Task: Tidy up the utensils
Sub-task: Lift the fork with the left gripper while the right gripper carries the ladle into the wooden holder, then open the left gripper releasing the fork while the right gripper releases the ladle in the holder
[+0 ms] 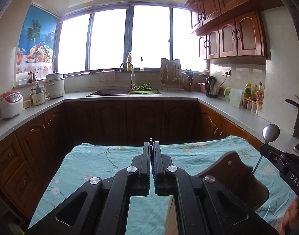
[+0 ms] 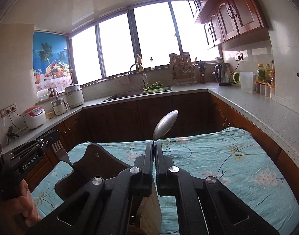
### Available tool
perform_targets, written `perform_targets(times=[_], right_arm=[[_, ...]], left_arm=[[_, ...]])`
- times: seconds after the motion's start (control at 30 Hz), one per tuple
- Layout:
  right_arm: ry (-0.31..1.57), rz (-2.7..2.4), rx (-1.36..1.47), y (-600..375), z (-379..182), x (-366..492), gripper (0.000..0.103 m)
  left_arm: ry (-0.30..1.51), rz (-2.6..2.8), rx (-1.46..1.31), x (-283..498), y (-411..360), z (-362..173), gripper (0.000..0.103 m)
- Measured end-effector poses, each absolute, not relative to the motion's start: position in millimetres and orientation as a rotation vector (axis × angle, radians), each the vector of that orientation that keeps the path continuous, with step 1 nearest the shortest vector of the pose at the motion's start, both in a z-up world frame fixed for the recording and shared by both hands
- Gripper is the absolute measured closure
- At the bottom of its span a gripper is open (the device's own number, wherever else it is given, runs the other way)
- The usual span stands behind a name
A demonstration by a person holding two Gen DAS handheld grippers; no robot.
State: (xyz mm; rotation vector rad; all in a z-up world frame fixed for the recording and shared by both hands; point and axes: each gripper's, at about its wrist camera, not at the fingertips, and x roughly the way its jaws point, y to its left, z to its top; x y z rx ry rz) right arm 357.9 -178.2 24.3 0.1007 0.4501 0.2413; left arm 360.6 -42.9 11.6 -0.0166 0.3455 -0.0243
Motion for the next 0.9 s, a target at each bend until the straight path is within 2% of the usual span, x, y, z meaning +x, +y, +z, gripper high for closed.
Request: perform_targets(times=[0.37, 0.47, 0.63, 0.77, 0.9], right_arm=[[0.513, 0.292, 0.087, -179, 9, 356, 0.101], [0.523, 0.3, 0.091, -179, 10, 357, 0.096], [0.54, 0.307, 0.103, -180, 9, 357, 0.096], [0.558, 0.307, 0.123, -181, 8, 358, 0.095], [0.571, 0.29, 0.147, -186, 8, 359, 0.086]], left_arm=[[0.379, -0.107, 0.015, 356, -10, 36, 0.1], [0.391, -0.116, 0.015, 358, -3, 41, 0.1], [0.405, -0.129, 0.013, 360, 1, 43, 0.098], [0.415, -0.127, 0.013, 362, 4, 45, 0.095], [0.423, -0.118, 0.012, 361, 2, 47, 0.086]])
